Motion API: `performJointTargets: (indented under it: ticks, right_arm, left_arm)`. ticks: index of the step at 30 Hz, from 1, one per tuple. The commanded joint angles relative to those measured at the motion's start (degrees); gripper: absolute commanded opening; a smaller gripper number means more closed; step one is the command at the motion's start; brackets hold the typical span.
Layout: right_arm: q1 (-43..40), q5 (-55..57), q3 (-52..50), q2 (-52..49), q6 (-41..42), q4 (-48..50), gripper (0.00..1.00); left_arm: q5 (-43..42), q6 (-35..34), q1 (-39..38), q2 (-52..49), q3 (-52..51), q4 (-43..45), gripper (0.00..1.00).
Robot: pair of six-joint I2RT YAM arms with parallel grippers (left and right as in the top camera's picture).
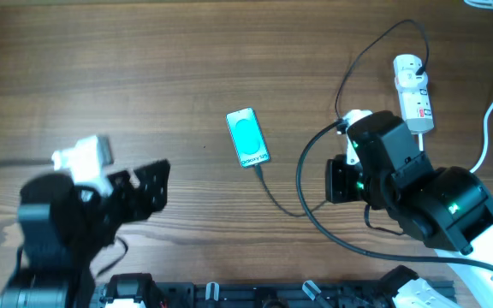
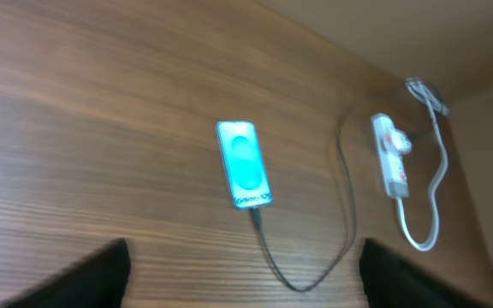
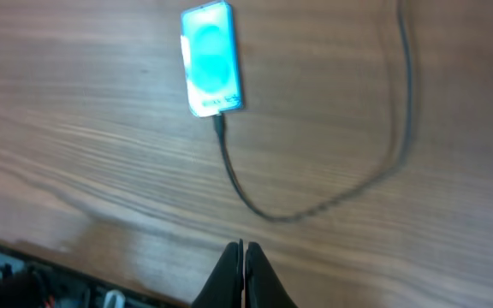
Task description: Plug charger to phone and switch on socket
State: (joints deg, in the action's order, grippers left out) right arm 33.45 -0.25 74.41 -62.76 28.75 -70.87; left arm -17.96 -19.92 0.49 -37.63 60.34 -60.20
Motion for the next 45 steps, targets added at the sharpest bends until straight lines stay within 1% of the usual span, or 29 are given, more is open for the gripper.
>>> performJointTargets:
  ticks: [1,3,6,9,10,13,15,17,18,19,20,22,24,27,29,32,35,37,39,43,45]
  right_arm:
    - [0.0,7.6,0.3,4.3,11.9,-4.2,0.04]
    - [0.0,9.1,0.3,9.0,12.4,-6.4,0.04]
    - [0.0,15.2,2.5,14.0,21.4,-12.9,0.04]
    - [0.0,17.0,8.2,14.3,24.3,-17.0,0.04]
    - [0.0,17.2,10.7,13.9,27.2,-17.7,0.04]
    - [0.0,20.0,15.1,12.4,28.8,-17.3,0.04]
    - [0.0,23.0,17.0,8.3,27.0,-17.3,0.05]
    - [-0.5,24.9,20.7,0.7,26.4,-17.3,0.04]
    - [-1.9,24.9,22.1,-2.1,25.2,-17.0,0.04]
    - [-5.3,24.5,23.4,-5.4,25.1,-16.8,0.04]
    - [-8.5,22.3,23.8,-7.2,22.4,-15.6,0.04]
    - [-17.0,13.9,23.9,-10.4,15.1,-11.3,0.04]
    - [-24.4,8.5,23.9,-12.9,11.1,-8.8,0.04]
    - [-38.6,-1.5,23.9,-18.8,1.3,-7.0,0.04]
    - [-45.9,-7.6,23.9,-22.4,-2.1,-5.6,0.04]
    - [-53.2,-15.3,23.9,-28.4,-5.3,-3.2,0.04]
    - [-56.0,-16.8,26.4,-36.9,-6.3,-2.1,0.04]
    - [-56.0,-16.6,31.3,-45.2,-6.3,-2.8,0.05]
    - [-56.0,-16.7,34.2,-50.0,-5.7,-2.2,0.04]
    - [-56.0,-17.9,34.5,-57.0,-2.7,3.1,0.04]
    - [-56.0,-18.3,34.5,-60.6,1.7,7.0,0.05]
  left_arm:
    - [10.4,0.3,0.2,7.4,-0.2,-4.0,1.0]
    - [11.7,0.4,0.2,8.9,-0.2,-6.4,1.0]
    - [11.7,0.3,0.2,8.7,-0.2,-7.1,1.0]
    - [11.6,0.1,0.2,8.7,-0.2,-8.9,1.0]
    - [11.6,0.2,0.2,8.7,-0.2,-10.1,1.0]
    - [11.6,0.2,0.2,8.7,-0.2,-10.4,1.0]
    - [11.6,0.2,0.2,8.7,-0.2,-10.4,1.0]
    - [11.6,0.2,0.2,8.7,-0.2,-10.4,1.0]
    - [11.6,0.2,0.2,8.7,-0.2,-10.4,1.0]
    - [11.6,0.2,0.2,8.7,-0.2,-10.4,1.0]
    - [11.6,0.2,0.2,8.7,-0.2,-10.4,1.0]
    - [11.6,0.2,0.2,8.7,-0.2,-10.4,1.0]
    - [11.6,0.2,0.2,8.7,-0.2,-10.4,1.0]
    - [11.6,0.2,0.2,8.7,-0.2,-10.4,1.0]
    - [11.6,0.2,0.2,8.7,-0.2,-10.4,1.0]
    - [11.6,0.2,0.2,8.7,-0.2,-10.4,1.0]
    - [11.6,0.2,0.2,8.7,-0.2,-10.4,1.0]
    - [11.6,0.2,0.2,8.7,-0.2,-10.4,1.0]
    - [11.6,0.2,0.2,8.7,-0.2,-10.4,1.0]
    - [11.6,0.2,0.2,8.7,-0.2,-10.4,1.0]
    - [11.6,0.2,0.2,8.7,-0.2,-10.4,1.0]
